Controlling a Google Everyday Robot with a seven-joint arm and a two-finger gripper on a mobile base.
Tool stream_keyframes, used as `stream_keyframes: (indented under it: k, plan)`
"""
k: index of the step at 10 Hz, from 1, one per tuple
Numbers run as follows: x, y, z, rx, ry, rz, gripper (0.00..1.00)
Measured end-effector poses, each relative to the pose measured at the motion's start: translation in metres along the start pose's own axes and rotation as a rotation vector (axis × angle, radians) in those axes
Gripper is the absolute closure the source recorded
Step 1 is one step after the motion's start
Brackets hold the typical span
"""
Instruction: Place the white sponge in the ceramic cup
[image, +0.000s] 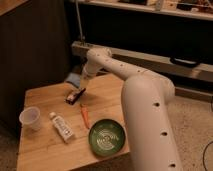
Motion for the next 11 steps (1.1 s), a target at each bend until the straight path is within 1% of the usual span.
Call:
stream_keyframes:
  k: [1,2,3,4,5,6,7,8,9,11]
  plan:
    - [-0.022,0.013,0.0,-0.038,-0.042,-0.057,1.0]
    - [-0.036,0.024,0.0,-0.077,-0.085,-0.089,1.0]
    - [-0.052,0.038,0.003,-0.131,-0.148,-0.119,1.0]
    - [-0.063,0.045,0.004,-0.17,-0.204,-0.131,1.0]
    - [-0.071,0.052,0.005,-0.214,-0.283,-0.131,1.0]
    - [-0.076,0.052,0.003,-0.24,-0.345,-0.136,1.0]
    - [-0.083,0.054,0.003,-0.249,-0.365,-0.152,1.0]
    - [-0.091,0.056,0.005,-0.257,-0.374,-0.172,1.0]
    - [-0.095,0.058,0.004,-0.255,-0.37,-0.191,1.0]
    - [-0.101,0.061,0.003,-0.257,-0.346,-0.221,1.0]
